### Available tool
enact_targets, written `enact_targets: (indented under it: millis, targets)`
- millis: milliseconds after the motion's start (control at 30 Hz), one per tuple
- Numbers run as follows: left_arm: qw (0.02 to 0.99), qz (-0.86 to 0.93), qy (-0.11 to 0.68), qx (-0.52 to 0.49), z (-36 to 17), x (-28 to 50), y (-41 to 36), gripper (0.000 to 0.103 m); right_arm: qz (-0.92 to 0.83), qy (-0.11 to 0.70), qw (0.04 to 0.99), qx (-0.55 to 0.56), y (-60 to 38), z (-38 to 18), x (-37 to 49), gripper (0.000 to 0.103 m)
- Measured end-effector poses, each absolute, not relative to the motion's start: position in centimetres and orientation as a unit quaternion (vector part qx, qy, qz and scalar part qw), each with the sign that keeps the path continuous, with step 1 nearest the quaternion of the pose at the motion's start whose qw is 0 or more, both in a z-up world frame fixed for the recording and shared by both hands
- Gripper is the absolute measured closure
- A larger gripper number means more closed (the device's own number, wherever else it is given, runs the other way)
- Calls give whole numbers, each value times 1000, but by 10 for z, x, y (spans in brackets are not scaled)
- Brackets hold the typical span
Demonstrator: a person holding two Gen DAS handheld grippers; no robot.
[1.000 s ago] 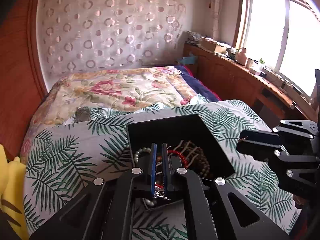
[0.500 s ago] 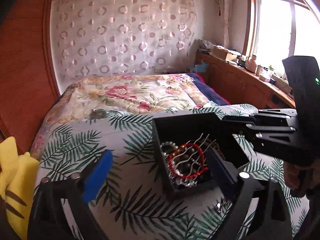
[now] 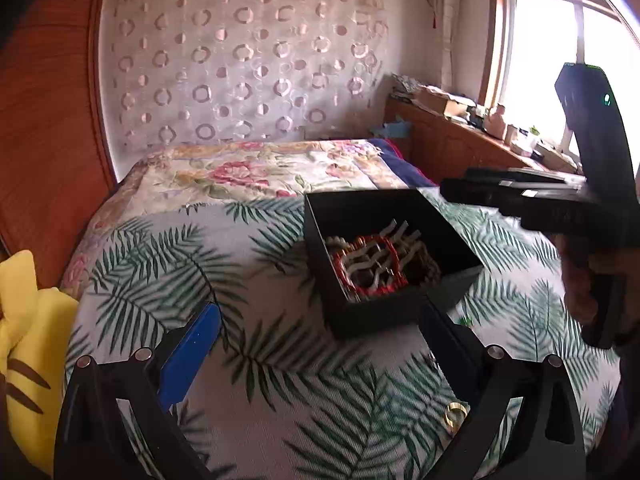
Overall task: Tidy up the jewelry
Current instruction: 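Move the left tool over the gold ring on the bed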
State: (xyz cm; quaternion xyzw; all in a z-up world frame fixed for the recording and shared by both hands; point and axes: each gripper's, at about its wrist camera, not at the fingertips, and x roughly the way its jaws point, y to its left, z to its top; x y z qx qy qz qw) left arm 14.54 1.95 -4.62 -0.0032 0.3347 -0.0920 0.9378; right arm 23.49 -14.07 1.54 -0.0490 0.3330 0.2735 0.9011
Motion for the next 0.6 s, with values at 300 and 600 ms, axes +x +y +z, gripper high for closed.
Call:
enact_targets:
  millis: [300, 600]
  targets:
    - [920, -126, 371, -5, -67, 102, 11, 7, 267, 346, 898, -41, -174, -10, 158, 20]
    - [897, -171, 408, 16, -79, 85, -24, 16, 252, 368, 895, -20, -202, -40, 104, 20]
